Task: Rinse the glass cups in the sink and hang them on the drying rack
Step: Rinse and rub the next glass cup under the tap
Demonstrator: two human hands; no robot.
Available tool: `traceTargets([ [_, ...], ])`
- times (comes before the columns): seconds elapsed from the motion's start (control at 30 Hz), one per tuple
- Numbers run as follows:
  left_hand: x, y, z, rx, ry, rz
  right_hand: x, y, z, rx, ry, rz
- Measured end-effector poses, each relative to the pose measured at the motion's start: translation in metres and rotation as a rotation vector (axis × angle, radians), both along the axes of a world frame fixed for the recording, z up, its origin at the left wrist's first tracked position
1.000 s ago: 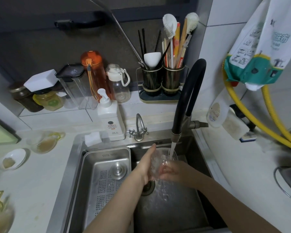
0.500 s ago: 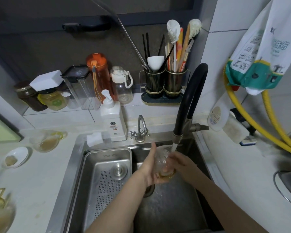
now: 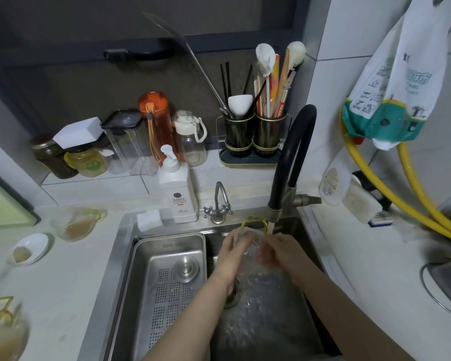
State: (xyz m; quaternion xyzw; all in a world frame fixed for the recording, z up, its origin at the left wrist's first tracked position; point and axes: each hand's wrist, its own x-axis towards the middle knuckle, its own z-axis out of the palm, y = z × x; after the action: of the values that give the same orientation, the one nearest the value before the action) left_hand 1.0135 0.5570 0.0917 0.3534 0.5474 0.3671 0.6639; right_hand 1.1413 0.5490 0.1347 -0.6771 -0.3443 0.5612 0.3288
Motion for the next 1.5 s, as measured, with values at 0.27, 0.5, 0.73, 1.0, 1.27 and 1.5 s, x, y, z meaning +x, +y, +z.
traceTargets([
  [0.27, 0.005, 0.006, 0.020, 0.399, 0.835, -0.200, 0.021, -0.015, -0.016, 0.314, -0.149, 0.035],
  [0.5, 0.016, 0.009, 0.016, 0.610, 1.017, -0.280, 0.031, -0.027, -0.038, 0.315, -0.139, -0.099],
  [0.73, 0.017, 0.004, 0.012, 0.173, 0.466, -0.176, 0.039, -0.022, -0.022, 0.494, -0.247, -0.078],
  [1.0, 0.007, 0.007, 0.009, 0.469, 0.538, -0.231, 0.025, -0.008, -0.016, 0.460, -0.164, 0.214],
  [1.27, -0.011, 0.020, 0.011, 0.324, 0.358, -0.308, 0.034, 0.001, -0.019, 0.423, -0.077, 0.155],
  [1.5, -0.019, 0.013, 0.010, 0.115, -0.058, -0.178, 0.062, -0.003, -0.024, 0.345, -0.018, 0.365],
])
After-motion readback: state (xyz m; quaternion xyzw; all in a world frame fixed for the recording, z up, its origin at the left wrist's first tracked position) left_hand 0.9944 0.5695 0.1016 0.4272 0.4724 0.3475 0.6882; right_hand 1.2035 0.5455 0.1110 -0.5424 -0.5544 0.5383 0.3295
